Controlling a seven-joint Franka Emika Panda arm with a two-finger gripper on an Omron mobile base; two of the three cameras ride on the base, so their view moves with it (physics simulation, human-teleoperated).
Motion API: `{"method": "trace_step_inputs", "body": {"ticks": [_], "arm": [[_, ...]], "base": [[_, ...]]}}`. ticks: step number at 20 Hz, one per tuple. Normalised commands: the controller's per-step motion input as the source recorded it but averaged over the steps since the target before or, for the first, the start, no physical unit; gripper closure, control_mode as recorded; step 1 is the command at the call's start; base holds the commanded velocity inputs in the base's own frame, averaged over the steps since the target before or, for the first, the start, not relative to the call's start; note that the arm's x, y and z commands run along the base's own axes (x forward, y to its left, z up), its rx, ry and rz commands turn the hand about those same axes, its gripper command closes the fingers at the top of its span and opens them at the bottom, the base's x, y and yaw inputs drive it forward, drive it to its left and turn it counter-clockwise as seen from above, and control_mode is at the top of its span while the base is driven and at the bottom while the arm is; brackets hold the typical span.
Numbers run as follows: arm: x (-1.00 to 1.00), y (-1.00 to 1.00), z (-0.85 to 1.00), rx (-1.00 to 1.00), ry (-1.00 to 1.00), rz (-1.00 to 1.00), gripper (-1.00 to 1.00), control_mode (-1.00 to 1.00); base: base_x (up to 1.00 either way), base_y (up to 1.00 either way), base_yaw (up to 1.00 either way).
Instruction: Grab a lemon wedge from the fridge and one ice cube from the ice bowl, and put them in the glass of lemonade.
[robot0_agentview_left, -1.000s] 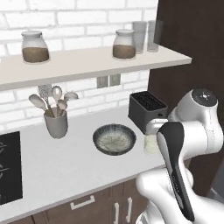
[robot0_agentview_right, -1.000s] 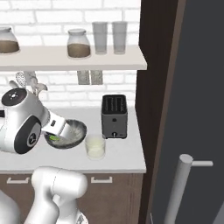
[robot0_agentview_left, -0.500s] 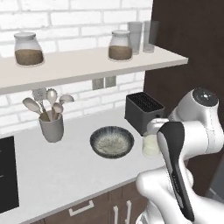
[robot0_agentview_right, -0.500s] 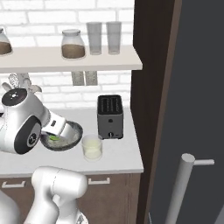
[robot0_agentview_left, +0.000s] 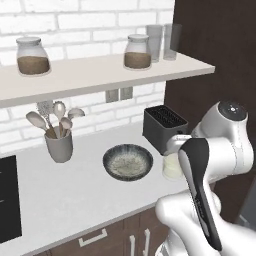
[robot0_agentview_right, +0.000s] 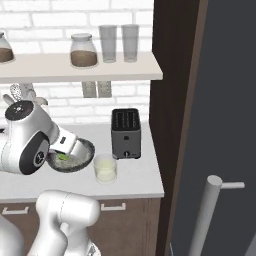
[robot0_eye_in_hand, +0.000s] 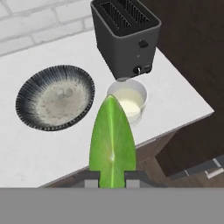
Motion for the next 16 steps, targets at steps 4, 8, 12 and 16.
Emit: {"method": "trace_step_inputs", "body": {"ticks": [4,8,12,16], "arm": [[0.37,-0.14,-0.3,0.05,0.0,0.0,1.0,-1.0],[0.3,-0.4,-0.42,0.0,-0.01,0.0,1.0,-1.0],[0.45,-0.42,-0.23,0.0,0.04,0.0,1.0,-1.0],[0.64,-0.12,-0.08,0.0,0.12,0.0,1.0,-1.0]], "base": [[0.0,0.0,0.0],[0.0,0.0,0.0],[0.0,0.0,0.0],[0.0,0.0,0.0]]}}
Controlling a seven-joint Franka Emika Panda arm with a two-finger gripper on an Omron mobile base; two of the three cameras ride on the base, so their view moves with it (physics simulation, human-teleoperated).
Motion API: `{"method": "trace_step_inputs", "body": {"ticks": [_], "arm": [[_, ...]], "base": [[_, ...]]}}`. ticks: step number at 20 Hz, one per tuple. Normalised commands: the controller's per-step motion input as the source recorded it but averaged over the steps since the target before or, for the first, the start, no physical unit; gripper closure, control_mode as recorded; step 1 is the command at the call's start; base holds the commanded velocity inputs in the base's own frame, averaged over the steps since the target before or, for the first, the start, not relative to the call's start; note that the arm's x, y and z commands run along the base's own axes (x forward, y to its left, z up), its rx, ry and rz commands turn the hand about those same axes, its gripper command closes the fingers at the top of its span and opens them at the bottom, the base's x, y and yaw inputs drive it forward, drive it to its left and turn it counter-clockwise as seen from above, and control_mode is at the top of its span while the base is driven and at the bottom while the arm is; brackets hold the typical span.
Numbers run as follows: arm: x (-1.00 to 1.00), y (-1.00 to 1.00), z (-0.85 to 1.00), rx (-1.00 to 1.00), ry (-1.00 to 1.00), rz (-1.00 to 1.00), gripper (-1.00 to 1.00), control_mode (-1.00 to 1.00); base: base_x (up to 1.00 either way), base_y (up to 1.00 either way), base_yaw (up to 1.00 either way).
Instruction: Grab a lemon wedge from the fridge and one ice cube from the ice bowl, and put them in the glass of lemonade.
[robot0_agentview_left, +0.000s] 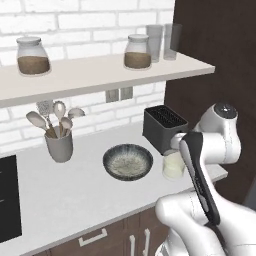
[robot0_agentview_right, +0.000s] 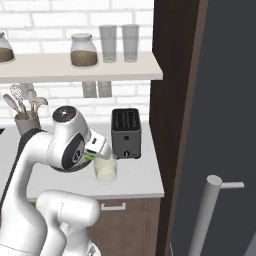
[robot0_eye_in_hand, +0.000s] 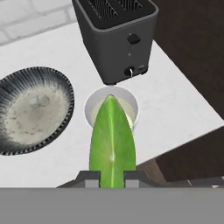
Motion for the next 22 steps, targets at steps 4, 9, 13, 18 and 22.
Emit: {"method": "trace_step_inputs", "body": {"ticks": [4,9,13,18,22], "arm": [[0.2,0.0,-0.18,-0.02,0.04,0.02,1.0,-1.0],[0.13,0.0,-0.14,-0.03,0.0,0.0,1.0,-1.0],[0.07,0.0,-0.03,-0.01,0.0,0.0,1.0,-1.0],[0.01,0.0,0.0,0.0,0.0,0.0,1.0,-1.0],[0.11,0.0,0.0,0.0,0.0,0.0,1.0,-1.0]], "base": [[0.0,0.0,0.0],[0.0,0.0,0.0],[0.0,0.0,0.0],[0.0,0.0,0.0],[0.0,0.0,0.0]]}}
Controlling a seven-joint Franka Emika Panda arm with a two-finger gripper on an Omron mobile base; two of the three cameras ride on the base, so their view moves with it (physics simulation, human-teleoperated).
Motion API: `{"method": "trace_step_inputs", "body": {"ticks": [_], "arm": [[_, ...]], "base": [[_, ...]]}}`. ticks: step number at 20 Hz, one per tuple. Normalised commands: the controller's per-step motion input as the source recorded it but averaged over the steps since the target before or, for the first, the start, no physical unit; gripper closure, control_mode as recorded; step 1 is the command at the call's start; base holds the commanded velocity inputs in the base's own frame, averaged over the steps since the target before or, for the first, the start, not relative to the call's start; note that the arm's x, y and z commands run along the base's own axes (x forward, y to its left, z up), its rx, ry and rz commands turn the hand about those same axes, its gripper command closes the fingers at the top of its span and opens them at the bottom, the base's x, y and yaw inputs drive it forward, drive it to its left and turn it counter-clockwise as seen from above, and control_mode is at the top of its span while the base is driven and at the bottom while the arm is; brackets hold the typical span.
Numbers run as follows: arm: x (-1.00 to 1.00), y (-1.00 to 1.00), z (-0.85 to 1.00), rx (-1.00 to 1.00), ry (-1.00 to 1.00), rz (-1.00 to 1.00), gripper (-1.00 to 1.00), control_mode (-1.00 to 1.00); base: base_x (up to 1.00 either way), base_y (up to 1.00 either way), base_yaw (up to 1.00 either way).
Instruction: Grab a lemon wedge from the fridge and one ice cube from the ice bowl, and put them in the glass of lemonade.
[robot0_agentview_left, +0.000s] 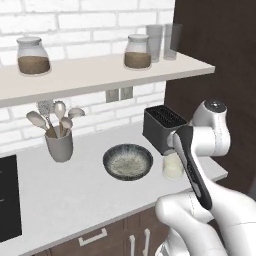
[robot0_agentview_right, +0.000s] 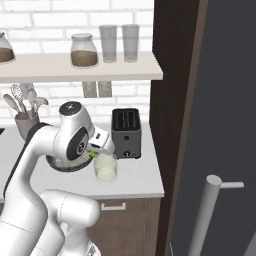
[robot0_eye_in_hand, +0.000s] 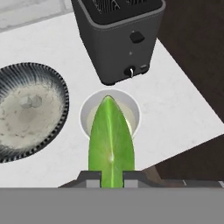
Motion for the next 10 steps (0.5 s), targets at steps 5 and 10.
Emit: {"method": "trace_step_inputs", "body": {"ticks": [5,10], "arm": [[0.47,0.0,0.0,0.0,0.0,0.0,1.0,-1.0],[0.41,0.0,-0.04,0.0,0.0,0.0,1.0,-1.0]], "base": [[0.0,0.0,0.0],[0.0,0.0,0.0]]}}
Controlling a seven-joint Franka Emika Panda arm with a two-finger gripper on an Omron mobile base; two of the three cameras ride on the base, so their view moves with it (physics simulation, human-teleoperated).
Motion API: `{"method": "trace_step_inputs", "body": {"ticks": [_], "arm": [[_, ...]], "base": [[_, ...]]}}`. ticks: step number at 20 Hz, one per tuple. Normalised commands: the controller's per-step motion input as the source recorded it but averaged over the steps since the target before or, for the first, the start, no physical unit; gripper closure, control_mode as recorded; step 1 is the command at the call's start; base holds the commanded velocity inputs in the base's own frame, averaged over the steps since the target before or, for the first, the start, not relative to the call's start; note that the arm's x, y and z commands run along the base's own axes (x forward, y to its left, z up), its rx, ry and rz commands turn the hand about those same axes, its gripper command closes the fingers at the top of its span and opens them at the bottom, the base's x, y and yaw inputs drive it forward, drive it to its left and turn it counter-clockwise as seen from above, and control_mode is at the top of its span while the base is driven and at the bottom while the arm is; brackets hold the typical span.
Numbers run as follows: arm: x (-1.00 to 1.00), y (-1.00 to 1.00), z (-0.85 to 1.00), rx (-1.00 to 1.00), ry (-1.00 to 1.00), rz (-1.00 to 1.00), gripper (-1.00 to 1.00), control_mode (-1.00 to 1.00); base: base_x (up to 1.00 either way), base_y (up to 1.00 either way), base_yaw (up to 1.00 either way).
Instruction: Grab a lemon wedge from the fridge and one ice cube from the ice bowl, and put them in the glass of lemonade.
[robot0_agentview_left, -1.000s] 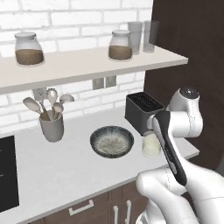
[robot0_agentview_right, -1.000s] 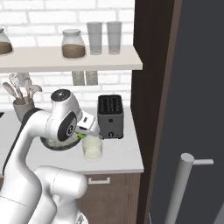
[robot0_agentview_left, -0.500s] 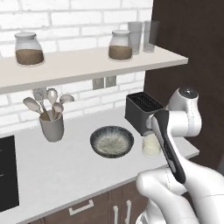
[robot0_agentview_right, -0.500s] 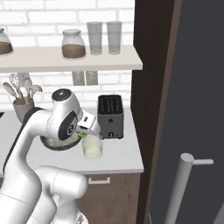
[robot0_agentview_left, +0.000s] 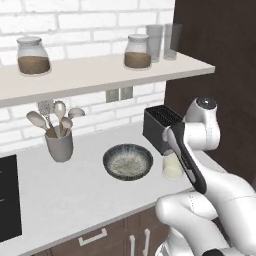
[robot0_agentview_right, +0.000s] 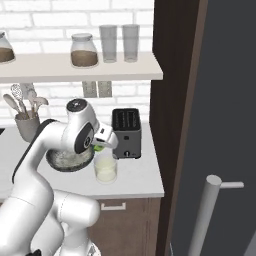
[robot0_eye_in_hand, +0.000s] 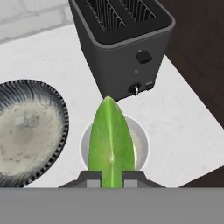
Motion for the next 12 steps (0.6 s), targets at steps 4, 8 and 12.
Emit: {"method": "trace_step_inputs", "body": {"ticks": [4,8,12], "arm": [[0.0,-0.02,-0.26,0.0,0.05,0.0,1.0,-1.0],[0.0,0.0,-0.45,0.0,0.1,0.0,1.0,-1.0],[0.0,0.0,-0.25,0.01,0.03,0.0,1.0,-1.0]], "base": [[0.0,0.0,0.0],[0.0,0.0,0.0],[0.0,0.0,0.0]]}}
